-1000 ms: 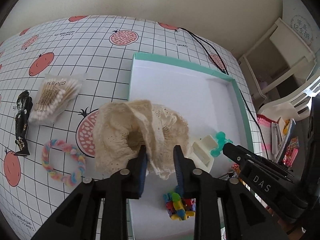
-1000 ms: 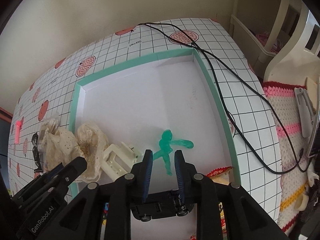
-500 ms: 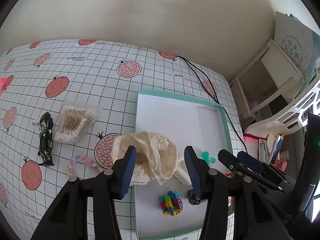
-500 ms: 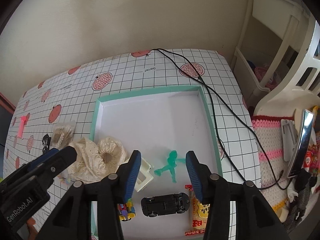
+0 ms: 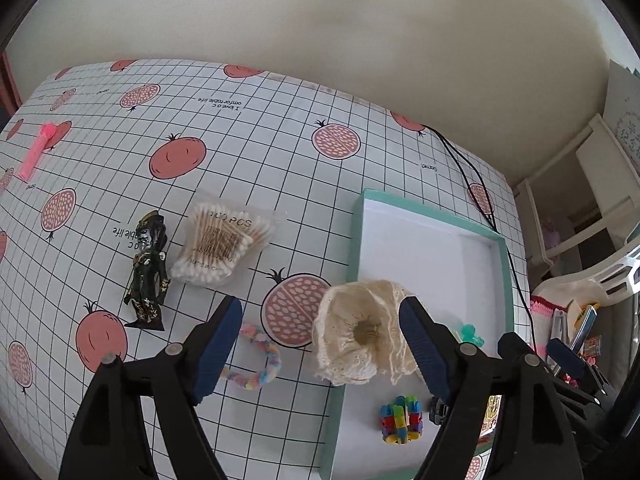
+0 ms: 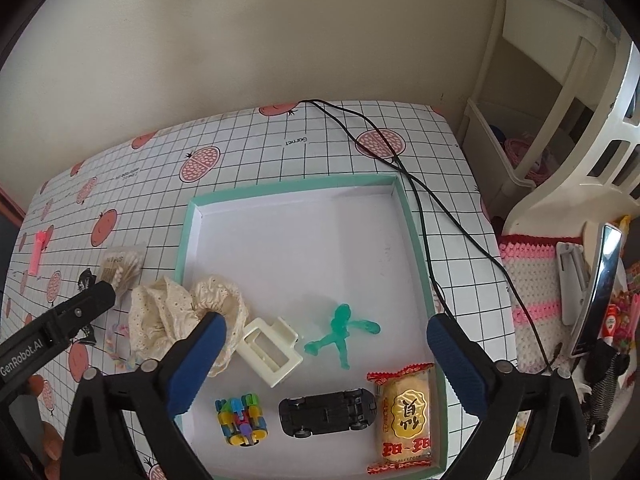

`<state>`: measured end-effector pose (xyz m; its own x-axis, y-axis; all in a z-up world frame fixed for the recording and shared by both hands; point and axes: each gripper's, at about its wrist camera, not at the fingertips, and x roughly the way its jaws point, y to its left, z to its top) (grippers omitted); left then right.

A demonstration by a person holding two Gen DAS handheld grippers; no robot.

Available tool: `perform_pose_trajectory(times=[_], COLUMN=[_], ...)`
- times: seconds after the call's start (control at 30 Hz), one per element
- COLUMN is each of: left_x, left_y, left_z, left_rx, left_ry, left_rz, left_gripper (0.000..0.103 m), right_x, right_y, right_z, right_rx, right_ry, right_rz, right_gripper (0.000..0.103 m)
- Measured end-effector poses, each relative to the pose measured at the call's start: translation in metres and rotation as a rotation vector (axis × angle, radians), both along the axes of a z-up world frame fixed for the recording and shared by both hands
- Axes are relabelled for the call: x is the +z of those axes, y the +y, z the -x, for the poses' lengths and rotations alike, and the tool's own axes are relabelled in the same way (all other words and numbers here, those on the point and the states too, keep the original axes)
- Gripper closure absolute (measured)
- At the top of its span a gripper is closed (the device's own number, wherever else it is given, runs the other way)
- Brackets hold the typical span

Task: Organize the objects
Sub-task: 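Open both grippers to drop the scrunchie and green toy into the box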

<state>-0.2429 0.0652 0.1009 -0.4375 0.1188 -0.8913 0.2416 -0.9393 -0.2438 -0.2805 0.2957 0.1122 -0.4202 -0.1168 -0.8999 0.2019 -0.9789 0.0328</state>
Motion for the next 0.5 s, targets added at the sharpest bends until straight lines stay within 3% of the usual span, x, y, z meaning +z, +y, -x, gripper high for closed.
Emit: perform_pose_trajectory(times=[0.1,0.17,0.5], left_x=[-0.0029,-0.0046,-0.0057], left_y=[-0.0039,-0.0057,-0.0107], left_z=[0.0001,-0.0004,-0.0009], left_rx=[0.009,0.021,0.028], left_ry=[0.001,0.006,-0.004], left_rz=[0.007,0.021,0.041], left_gripper=[0.019,0.005,0.004], right_x=[-0.0028,-0.0033,-0.007], right_y=[-0.0003,0.0004,0.0005], right_z=[0.0004,0.0005,0.0027], right_rx=[-0.005,-0.006,-0.018], right_ry=[-0.005,-0.004,-0.022], right_rz=[-0.007,-0.006,0.005], right_gripper=[0.0,0.0,0.0])
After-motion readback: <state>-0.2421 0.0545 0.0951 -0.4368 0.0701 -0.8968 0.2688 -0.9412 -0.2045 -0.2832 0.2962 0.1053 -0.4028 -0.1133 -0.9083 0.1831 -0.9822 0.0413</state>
